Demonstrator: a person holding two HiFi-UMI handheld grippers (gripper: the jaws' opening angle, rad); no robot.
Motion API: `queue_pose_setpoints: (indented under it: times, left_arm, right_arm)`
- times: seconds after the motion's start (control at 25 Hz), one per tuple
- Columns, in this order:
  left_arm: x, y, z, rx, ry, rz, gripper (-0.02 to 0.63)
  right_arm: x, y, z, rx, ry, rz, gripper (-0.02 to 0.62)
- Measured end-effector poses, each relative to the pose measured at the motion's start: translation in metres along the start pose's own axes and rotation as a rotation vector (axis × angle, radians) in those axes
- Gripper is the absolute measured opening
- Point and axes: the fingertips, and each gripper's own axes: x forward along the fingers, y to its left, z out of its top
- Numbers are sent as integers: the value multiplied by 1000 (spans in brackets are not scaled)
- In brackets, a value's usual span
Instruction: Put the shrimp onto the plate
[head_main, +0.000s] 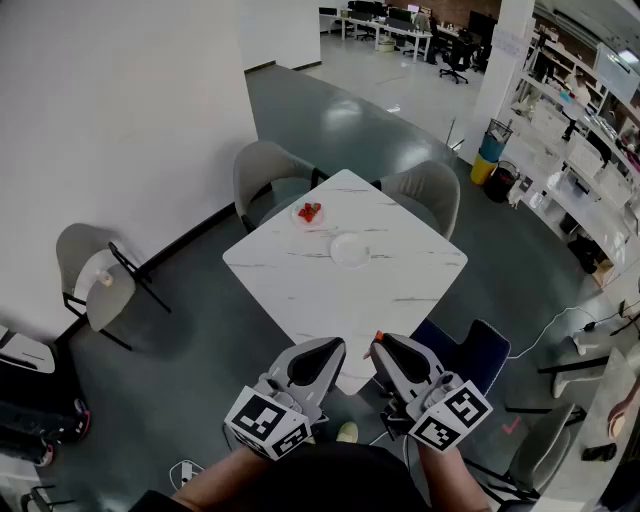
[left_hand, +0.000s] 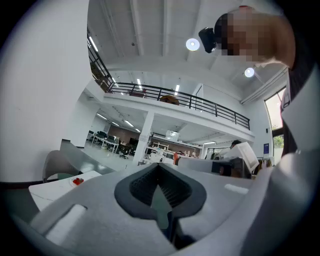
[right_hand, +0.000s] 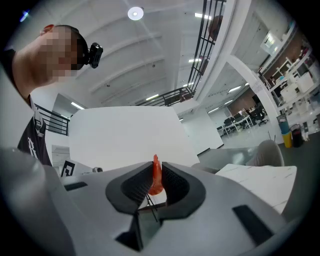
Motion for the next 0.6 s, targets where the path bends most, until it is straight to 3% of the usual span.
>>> queue_pose_setpoints:
  times: [0.6]
  left_arm:
    - [26, -14, -13, 13, 13, 19, 8]
  right_arm:
    - [-20, -23, 8, 36, -21, 40, 58]
